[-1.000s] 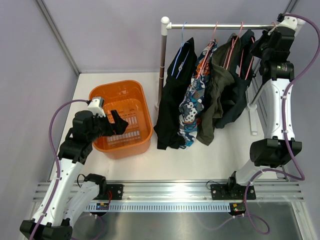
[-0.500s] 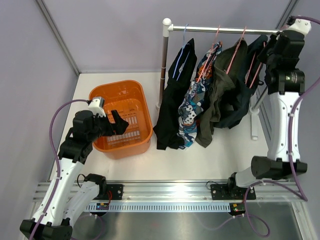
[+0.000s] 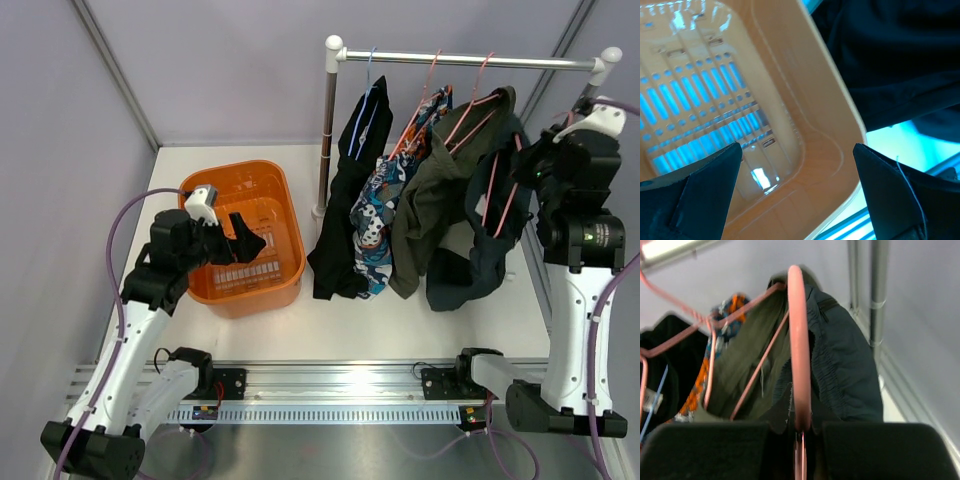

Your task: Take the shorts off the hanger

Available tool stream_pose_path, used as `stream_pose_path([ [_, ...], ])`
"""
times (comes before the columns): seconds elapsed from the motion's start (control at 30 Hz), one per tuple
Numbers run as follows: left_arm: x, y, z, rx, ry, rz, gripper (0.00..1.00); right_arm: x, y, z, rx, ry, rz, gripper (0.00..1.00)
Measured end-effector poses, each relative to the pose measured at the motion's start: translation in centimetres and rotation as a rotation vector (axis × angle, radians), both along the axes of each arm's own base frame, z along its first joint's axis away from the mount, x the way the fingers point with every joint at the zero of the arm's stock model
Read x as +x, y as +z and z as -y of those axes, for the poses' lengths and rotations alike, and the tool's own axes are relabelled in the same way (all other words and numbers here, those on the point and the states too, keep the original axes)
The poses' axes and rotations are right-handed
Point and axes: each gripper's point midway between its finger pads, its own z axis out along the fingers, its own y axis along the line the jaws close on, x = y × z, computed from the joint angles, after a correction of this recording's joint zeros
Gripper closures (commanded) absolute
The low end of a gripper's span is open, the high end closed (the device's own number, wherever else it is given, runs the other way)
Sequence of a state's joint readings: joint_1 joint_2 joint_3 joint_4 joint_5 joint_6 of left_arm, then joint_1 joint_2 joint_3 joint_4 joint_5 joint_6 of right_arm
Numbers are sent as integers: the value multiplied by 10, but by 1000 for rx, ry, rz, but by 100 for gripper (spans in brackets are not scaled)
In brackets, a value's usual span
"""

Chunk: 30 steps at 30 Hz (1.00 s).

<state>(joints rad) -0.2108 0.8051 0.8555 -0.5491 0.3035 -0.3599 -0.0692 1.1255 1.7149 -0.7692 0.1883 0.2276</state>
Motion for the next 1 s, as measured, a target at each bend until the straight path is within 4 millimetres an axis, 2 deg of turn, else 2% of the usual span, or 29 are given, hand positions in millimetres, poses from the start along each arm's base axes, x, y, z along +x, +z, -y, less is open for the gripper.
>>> stream_pose_path([
  [0.07,3,3,5,-13,-19,0,1,-3,-30,-16,25,58,-68,100],
  [0.2,5,4,14,-30,-58,-9,1,-19,-95,-68,37,221,-250,100],
  [0.3,4,6,20,-38,-86,-6,1,-39,-128,-102,44,338,-359,100],
  [0.43,0,10,31,-49,-131,5,1,-74,-145,-131,53,456,-410,100],
  [0.57,-6,15,46,-58,-196,14,1,-111,-150,-140,99,534,-401,100],
  [0.63,-14,16,60,-62,-255,14,1,-125,-154,-144,126,576,-400,100],
  [0.7,-23,18,76,-63,-318,15,1,-136,-158,-150,145,623,-412,100],
  [0.87,-53,27,118,-58,-484,30,1,-153,-182,-184,141,786,-518,100],
  [1.0,-69,27,145,-34,-551,38,2,-161,-187,-213,99,891,-574,100],
])
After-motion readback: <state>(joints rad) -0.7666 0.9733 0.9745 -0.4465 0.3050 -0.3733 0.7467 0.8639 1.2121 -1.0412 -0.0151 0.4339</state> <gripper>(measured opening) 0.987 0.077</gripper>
